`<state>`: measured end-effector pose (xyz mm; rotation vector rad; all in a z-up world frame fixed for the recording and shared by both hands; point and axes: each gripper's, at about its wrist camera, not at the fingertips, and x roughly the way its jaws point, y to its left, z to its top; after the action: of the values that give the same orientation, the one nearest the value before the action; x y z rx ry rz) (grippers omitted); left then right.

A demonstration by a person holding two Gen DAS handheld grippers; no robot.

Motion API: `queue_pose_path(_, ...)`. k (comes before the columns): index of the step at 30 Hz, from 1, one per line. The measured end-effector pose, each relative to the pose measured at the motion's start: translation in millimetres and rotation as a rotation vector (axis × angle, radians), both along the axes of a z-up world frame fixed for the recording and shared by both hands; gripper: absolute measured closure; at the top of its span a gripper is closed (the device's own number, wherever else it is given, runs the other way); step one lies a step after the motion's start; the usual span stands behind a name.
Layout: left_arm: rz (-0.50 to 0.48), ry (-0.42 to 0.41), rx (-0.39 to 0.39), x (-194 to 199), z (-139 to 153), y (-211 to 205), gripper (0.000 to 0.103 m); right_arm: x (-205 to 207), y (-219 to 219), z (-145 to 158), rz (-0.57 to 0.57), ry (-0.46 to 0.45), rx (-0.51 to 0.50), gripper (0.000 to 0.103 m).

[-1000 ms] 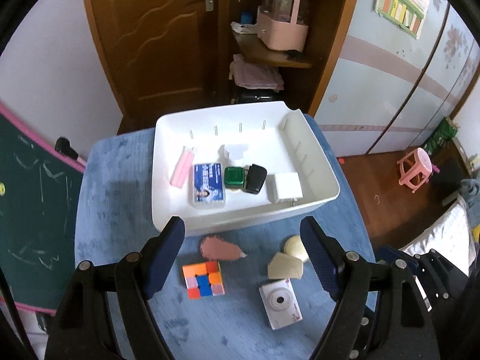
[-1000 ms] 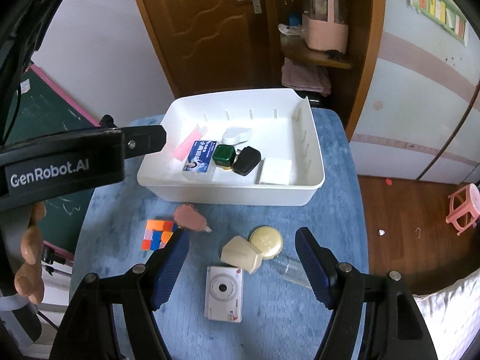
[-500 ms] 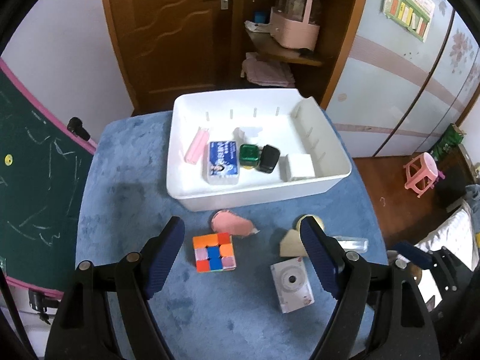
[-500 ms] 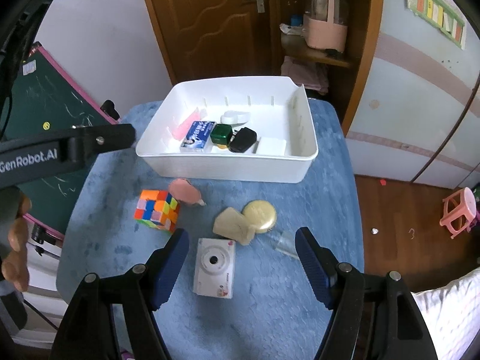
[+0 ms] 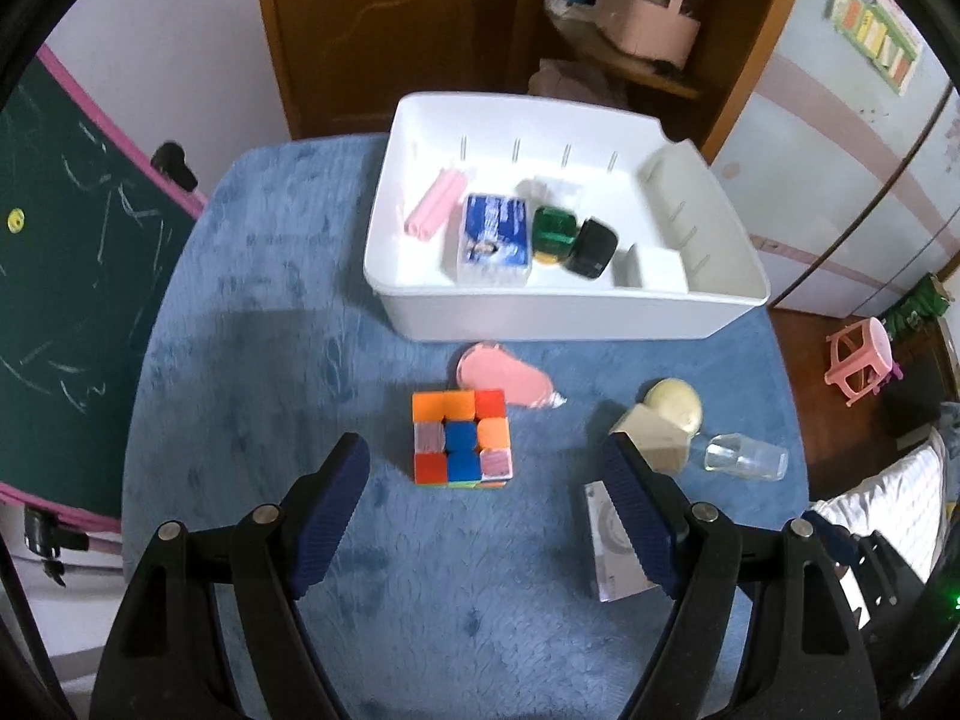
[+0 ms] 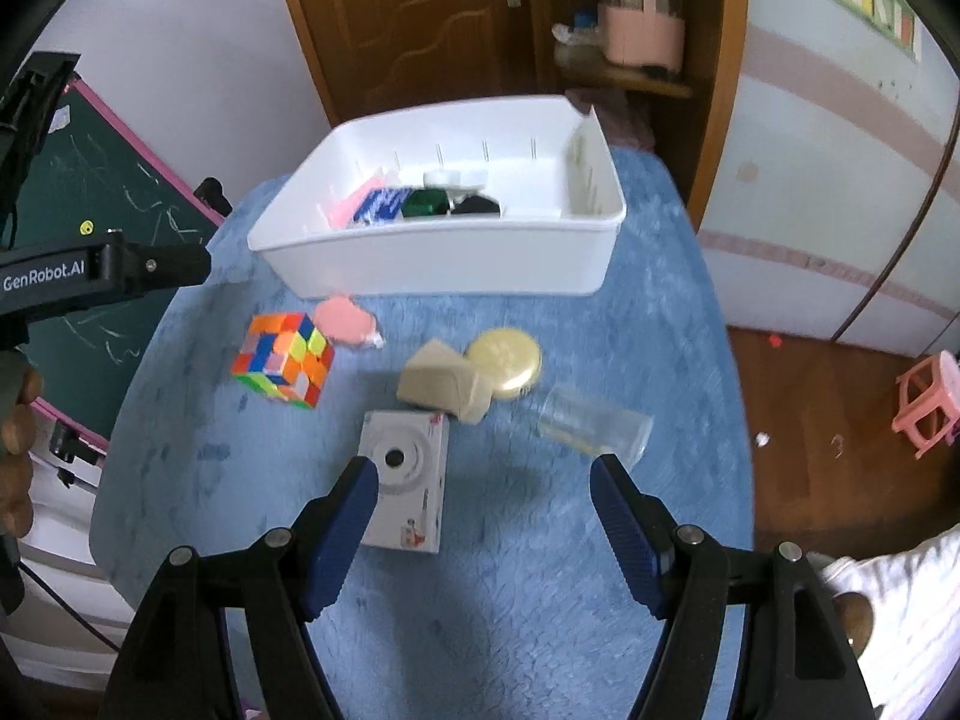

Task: Organize rigid objects
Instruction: 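Lift both tools away from the tray back over the table, then grasp the Rubik's cube with left tool while right tool grasps white lens gadget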

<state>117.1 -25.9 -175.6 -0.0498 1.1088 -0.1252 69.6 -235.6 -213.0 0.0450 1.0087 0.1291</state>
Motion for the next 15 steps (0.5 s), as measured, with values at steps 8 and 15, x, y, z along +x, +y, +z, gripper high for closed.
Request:
queue_pose_path(8,-0.008,0.104,0.016,14.0,-39.2,-4.4,0.021,-1.5,-4.1,-40.4,-0.013,0.095,0.1,0.029)
queue_pose_path(15,-0.016,0.176,0.011,26.6,-61.2,-3.8,0.021,4.6,20.8,-59.5,0.02,0.134,0.107,0.029)
